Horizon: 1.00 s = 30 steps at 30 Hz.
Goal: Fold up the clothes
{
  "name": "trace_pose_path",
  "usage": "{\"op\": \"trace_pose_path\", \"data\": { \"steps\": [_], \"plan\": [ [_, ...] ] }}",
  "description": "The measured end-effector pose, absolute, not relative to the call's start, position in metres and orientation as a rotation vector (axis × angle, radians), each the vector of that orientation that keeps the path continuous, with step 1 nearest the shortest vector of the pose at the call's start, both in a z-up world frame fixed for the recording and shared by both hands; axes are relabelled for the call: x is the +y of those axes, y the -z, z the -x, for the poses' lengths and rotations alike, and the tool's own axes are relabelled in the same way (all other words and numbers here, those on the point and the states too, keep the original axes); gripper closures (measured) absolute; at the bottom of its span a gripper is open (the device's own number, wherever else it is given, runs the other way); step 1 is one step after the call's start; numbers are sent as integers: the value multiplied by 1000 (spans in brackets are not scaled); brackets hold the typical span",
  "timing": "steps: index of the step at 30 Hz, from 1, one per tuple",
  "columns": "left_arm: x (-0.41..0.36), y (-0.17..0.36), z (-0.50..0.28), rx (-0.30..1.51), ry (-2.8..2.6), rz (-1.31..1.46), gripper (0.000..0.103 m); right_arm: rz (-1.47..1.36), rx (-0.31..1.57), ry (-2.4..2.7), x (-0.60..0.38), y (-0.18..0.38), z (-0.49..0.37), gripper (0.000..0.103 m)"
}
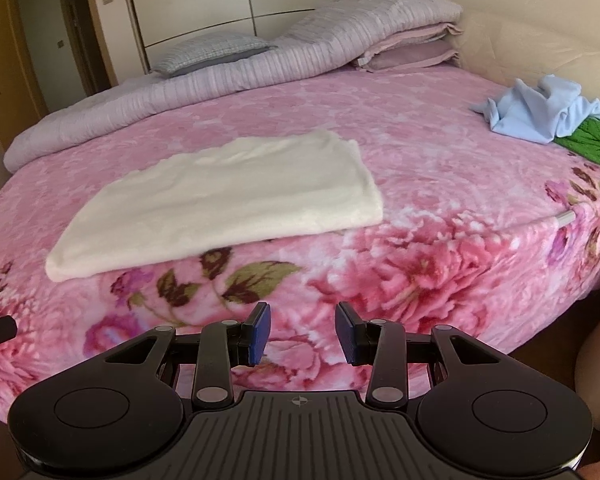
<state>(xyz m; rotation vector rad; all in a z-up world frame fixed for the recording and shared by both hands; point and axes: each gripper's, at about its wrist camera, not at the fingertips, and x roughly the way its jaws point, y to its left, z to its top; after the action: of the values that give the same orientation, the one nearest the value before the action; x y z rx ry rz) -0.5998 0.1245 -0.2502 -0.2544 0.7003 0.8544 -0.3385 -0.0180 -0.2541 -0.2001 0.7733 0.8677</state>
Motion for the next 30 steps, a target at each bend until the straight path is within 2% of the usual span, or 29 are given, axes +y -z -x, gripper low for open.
{"op": "trace_pose_path", "data": {
  "steps": [16,30],
  "plan": [
    [126,239,583,679,-776,234,63,213,749,-878,-7,240,341,63],
    [167,277,570,736,-778,316,62,240,796,-858,27,265,312,63]
  ]
}}
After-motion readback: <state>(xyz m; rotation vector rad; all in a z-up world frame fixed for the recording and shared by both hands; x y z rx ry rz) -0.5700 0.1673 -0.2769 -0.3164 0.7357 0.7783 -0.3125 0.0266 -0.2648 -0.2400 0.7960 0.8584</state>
